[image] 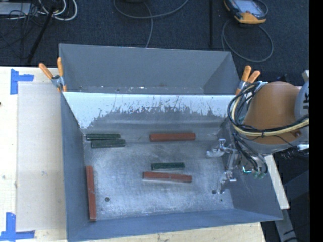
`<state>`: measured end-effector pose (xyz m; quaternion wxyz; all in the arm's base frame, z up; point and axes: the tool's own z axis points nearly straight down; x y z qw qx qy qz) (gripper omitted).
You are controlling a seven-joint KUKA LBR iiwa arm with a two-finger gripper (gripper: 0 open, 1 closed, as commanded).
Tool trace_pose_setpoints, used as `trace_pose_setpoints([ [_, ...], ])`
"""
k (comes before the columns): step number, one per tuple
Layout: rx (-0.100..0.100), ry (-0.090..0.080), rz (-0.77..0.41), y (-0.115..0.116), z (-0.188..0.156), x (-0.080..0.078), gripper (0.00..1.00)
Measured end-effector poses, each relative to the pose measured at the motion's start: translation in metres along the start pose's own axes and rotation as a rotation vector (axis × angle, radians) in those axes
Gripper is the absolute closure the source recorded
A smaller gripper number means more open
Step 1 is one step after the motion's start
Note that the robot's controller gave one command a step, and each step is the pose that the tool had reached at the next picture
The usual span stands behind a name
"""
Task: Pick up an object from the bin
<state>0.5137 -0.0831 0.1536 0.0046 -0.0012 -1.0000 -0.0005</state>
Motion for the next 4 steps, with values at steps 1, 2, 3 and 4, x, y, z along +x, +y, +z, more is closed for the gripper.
trace_pose_setpoints([
  [1, 0.001, -0.007, -0.003, 0.000, -0.004, -0.002, 0.00],
  [2, 0.001, -0.020, -0.014, 0.044, 0.077, -0.032, 1.00],
  [3, 0.001, -0.020, -0.014, 0.044, 0.077, -0.032, 1.00],
  [4, 0.001, -0.020, -0.015, 0.044, 0.077, -0.032, 1.00],
])
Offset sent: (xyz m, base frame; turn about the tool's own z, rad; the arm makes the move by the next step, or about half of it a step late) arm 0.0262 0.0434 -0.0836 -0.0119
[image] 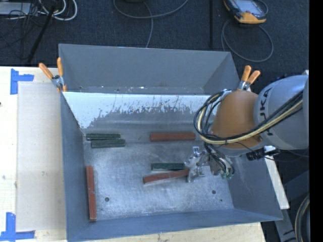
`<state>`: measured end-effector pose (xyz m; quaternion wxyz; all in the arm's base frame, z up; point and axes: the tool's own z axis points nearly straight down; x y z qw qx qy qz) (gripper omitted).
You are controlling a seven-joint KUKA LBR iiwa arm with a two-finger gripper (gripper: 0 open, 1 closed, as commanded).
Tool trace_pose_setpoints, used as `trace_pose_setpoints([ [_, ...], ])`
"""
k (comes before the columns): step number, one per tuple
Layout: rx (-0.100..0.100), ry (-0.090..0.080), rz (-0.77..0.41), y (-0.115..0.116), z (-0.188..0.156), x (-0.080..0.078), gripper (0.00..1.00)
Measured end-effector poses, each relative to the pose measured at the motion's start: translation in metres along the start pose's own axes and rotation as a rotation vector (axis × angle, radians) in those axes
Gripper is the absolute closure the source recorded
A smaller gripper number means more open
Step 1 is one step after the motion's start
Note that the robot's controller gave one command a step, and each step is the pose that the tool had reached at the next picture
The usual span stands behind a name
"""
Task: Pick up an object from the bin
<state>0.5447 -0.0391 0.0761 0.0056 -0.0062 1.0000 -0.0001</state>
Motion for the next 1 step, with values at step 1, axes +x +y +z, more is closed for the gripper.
trace_pose_setpoints([
  [1, 0.001, 0.001, 0.037, 0.0060, -0.0032, 0.0153, 1.00],
])
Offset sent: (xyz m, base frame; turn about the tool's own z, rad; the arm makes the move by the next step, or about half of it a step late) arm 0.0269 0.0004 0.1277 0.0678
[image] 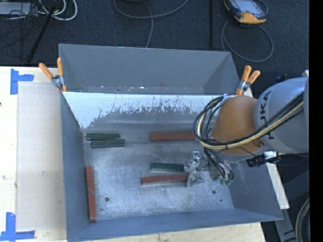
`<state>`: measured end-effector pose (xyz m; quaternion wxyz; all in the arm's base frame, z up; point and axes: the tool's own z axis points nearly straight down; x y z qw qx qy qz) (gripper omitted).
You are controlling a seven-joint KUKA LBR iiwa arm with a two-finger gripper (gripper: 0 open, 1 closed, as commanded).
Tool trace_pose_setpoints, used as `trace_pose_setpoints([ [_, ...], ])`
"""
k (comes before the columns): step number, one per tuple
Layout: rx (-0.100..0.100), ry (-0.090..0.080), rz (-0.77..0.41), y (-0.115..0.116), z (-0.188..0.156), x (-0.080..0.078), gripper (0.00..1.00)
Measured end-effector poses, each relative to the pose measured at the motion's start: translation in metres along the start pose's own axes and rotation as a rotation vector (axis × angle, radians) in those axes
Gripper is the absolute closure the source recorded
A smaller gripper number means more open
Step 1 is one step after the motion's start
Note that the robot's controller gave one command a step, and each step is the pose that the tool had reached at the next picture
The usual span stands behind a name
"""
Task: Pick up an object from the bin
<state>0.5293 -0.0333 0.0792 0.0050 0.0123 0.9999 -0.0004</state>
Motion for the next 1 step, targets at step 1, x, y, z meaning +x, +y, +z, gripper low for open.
trace_pose_setpoints([
  [1, -0.001, 0.008, 0.027, -0.0035, -0.1239, -0.0444, 1.00],
])
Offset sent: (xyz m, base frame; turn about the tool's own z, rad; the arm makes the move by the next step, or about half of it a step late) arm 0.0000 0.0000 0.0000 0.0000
